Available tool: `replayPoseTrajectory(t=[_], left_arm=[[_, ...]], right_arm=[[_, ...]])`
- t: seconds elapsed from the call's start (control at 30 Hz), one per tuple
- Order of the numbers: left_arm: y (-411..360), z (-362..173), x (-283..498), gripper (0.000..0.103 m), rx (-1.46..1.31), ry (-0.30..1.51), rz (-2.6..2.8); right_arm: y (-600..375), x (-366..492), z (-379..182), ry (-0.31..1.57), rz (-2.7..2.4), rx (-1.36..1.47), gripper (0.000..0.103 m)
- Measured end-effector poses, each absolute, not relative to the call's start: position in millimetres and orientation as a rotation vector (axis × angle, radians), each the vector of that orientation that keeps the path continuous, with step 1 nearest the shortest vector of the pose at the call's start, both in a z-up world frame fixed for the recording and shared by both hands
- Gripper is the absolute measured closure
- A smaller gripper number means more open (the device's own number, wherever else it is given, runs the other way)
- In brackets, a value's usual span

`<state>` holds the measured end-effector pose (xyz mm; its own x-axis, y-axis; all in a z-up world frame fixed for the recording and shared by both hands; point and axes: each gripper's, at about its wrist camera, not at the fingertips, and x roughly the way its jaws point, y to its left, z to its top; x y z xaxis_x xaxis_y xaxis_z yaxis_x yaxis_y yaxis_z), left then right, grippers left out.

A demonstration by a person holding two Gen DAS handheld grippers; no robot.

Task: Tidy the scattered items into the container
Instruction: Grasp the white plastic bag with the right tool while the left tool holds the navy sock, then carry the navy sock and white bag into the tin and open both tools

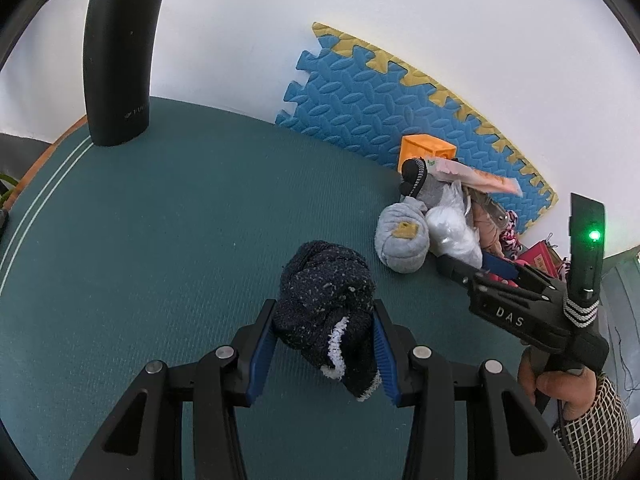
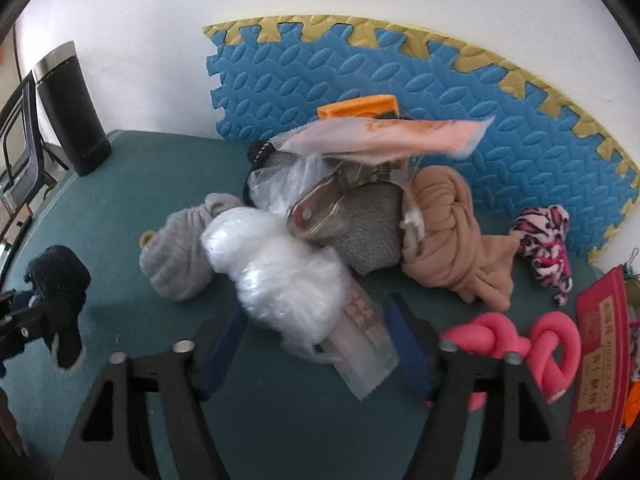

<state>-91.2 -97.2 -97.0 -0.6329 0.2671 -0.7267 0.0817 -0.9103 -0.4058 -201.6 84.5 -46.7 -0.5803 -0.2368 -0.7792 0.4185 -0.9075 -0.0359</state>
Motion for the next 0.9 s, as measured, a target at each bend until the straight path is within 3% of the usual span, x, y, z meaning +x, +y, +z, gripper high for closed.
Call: replayPoseTrajectory(t=[0.07, 0.2, 0.57, 0.9], left_arm=[[-96, -97, -92, 0.057, -1.296, -0.623, 2.673], [-95, -98, -93, 0.057, -1.301, -0.622, 2.669], [-72, -73, -83, 0.057, -1.279, -0.524, 2.663], [1, -43, -67, 0.057, -1.216, -0.338, 2.588]], right_arm=[[79, -200, -43, 0.309, -2.485, 1.164, 0.057], [78, -190, -35, 0.270, -2.473, 1.139, 0.069], [120, -114, 13, -0.088, -2.507, 1.072, 0.073], [284, -40, 41, -0.290, -2.943, 0.953, 0.073]])
